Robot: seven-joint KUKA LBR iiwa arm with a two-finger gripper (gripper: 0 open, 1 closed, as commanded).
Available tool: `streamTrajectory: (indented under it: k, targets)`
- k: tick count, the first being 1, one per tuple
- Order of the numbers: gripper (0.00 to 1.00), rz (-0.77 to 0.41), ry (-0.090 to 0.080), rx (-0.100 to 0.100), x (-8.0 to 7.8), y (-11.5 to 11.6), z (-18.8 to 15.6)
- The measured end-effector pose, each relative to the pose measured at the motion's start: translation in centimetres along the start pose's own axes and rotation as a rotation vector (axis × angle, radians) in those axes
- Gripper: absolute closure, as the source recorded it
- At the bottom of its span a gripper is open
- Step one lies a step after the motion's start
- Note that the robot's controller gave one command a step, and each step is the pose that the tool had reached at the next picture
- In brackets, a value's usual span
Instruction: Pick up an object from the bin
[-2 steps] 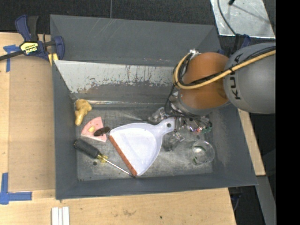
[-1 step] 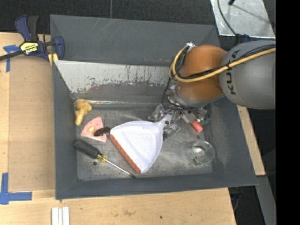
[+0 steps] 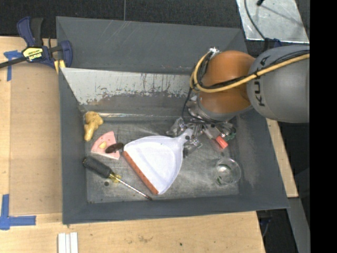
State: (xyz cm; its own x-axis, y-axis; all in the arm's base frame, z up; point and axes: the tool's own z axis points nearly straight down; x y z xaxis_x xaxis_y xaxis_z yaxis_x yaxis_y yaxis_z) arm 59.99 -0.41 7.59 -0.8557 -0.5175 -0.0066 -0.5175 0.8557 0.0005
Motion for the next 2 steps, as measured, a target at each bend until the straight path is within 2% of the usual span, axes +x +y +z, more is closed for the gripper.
streamTrajectory:
  k: [2]
  targets:
    - [1.0,0.0,0.006,-0.001,0.2,0.1,-1.7]
